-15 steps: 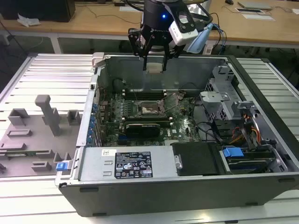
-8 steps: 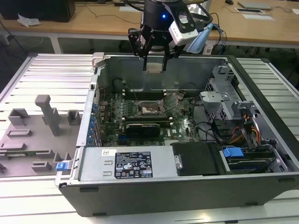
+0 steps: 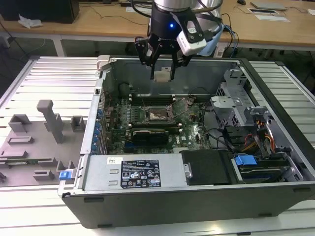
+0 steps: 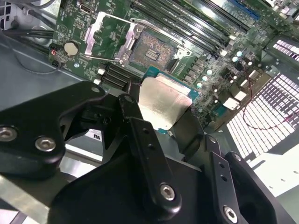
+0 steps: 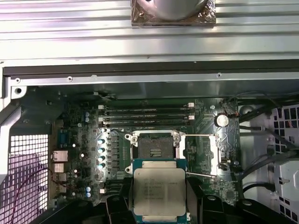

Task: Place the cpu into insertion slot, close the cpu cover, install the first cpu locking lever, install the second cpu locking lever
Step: 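Place the cpu into insertion slot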

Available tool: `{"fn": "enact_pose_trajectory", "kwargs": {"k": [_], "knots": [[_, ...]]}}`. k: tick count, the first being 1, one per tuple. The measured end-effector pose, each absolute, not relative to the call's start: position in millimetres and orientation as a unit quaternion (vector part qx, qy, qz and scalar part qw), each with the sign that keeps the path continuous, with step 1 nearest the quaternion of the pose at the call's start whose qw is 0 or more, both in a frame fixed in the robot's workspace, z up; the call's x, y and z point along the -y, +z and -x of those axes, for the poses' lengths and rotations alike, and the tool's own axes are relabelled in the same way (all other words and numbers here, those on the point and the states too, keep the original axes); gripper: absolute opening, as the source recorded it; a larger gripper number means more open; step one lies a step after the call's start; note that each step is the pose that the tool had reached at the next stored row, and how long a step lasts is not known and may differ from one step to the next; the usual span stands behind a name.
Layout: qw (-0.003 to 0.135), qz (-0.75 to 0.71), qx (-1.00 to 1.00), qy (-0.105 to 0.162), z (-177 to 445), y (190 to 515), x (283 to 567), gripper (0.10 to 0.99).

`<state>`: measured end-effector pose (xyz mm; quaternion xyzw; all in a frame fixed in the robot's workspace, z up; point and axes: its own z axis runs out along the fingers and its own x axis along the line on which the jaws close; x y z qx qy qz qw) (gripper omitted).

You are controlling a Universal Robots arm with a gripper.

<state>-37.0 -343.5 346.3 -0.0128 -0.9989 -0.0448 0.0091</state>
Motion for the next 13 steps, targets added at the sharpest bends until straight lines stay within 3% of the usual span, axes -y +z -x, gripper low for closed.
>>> {"fn": "enact_pose_trajectory", "kwargs": {"k": [13], "knots": [[0.009, 0.013, 0.999, -0.045, 37.6, 313.0, 343.3, 0.541]]}}
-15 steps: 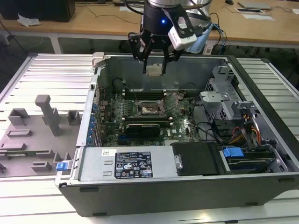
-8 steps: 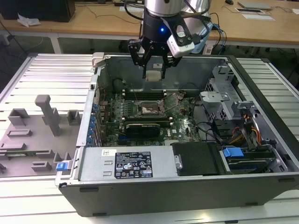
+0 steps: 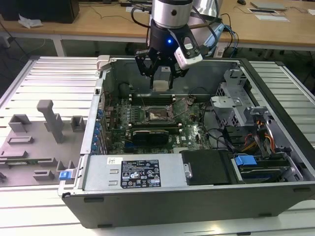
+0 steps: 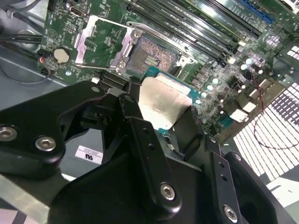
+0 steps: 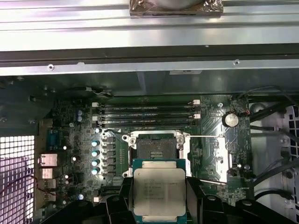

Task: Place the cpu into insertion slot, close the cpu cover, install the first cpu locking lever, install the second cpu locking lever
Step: 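Place the cpu into insertion slot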

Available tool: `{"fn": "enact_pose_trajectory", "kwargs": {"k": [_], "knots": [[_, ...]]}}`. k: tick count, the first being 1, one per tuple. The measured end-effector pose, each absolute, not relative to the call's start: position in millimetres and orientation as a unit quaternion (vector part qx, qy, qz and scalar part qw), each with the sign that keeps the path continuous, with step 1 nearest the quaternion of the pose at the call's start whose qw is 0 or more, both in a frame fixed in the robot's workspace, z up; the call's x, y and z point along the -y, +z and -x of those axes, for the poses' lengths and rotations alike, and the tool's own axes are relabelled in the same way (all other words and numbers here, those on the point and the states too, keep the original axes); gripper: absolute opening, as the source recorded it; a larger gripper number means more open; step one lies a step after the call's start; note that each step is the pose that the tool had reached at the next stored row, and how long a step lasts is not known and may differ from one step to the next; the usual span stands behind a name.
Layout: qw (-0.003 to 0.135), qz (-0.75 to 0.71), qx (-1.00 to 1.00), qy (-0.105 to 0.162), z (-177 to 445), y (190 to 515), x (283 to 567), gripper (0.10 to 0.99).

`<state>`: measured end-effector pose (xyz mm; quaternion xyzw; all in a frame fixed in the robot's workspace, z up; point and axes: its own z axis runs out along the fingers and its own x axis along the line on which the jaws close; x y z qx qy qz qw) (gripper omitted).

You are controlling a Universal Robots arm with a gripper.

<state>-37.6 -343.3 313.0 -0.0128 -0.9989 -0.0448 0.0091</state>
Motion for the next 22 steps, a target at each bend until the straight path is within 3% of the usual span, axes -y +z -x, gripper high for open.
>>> {"fn": "enact_pose_trajectory", "kwargs": {"k": [14, 22], "knots": [[0.009, 0.013, 0.999, -0.044, 37.6, 281.4, 343.0, 0.541], [0.006, 0.085, 0.995, -0.041, 37.6, 276.9, 343.0, 0.541]]}}
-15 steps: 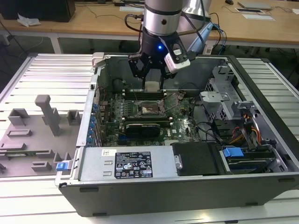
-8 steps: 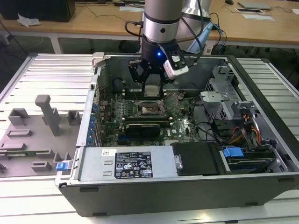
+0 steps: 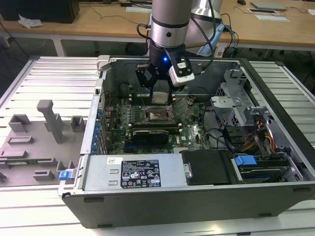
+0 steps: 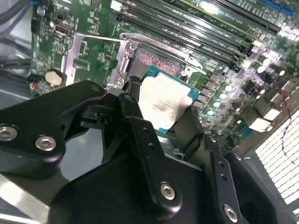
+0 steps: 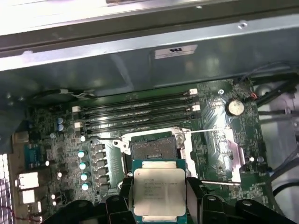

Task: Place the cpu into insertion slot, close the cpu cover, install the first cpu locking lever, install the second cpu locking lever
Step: 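Place the cpu into insertion slot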

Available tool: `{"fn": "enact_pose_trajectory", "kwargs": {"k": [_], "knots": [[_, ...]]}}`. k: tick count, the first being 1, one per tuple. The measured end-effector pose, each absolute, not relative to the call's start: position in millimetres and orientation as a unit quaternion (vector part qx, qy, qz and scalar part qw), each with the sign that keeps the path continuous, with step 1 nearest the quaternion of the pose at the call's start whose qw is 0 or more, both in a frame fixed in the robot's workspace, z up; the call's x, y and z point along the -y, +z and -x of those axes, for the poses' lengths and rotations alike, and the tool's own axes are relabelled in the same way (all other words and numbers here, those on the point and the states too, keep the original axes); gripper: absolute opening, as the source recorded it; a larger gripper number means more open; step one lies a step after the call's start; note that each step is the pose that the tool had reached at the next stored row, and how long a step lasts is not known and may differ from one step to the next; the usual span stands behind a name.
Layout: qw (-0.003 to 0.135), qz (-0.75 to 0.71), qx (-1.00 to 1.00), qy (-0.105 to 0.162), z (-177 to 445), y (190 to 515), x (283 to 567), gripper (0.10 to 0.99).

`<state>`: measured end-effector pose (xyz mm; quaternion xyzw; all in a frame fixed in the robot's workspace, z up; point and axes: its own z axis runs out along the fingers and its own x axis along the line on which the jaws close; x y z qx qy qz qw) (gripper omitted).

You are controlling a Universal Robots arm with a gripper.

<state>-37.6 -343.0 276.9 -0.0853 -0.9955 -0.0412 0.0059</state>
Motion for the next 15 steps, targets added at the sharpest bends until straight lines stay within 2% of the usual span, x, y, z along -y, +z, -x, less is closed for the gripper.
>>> {"fn": "enact_pose_trajectory", "kwargs": {"k": [15], "knots": [[0.0, 0.228, 0.973, -0.041, 37.6, 274.5, 343.0, 0.541]]}}
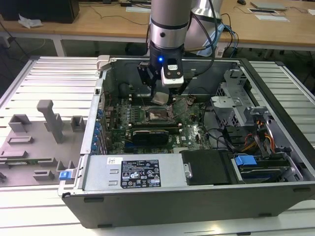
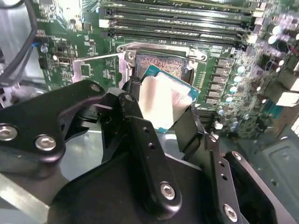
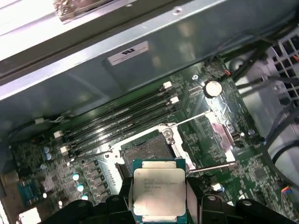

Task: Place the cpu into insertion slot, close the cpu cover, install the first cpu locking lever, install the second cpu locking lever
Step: 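Place the cpu into insertion slot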

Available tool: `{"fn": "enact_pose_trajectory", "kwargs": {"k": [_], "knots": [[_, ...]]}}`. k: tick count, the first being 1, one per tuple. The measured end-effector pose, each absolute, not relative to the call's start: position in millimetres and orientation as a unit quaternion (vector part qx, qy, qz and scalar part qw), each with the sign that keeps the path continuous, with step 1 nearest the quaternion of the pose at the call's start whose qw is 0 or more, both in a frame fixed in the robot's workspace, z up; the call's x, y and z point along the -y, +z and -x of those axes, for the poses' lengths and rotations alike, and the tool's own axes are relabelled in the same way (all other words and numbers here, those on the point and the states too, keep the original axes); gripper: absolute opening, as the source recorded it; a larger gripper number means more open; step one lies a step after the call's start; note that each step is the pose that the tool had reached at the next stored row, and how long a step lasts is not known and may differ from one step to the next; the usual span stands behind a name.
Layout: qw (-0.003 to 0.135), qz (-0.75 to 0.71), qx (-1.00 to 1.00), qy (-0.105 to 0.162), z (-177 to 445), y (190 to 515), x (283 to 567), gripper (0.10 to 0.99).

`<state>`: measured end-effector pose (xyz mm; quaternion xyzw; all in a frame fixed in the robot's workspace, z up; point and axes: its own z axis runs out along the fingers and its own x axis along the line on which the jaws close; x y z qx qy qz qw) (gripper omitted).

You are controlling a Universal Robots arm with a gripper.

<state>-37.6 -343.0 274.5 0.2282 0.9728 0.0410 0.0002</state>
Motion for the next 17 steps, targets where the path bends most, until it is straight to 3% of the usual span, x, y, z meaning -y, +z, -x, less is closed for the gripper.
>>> {"fn": "enact_pose_trajectory", "kwargs": {"k": [17], "knots": [[0.007, -0.389, -0.92, 0.04, 37.6, 273.2, 343.0, 0.541]]}}
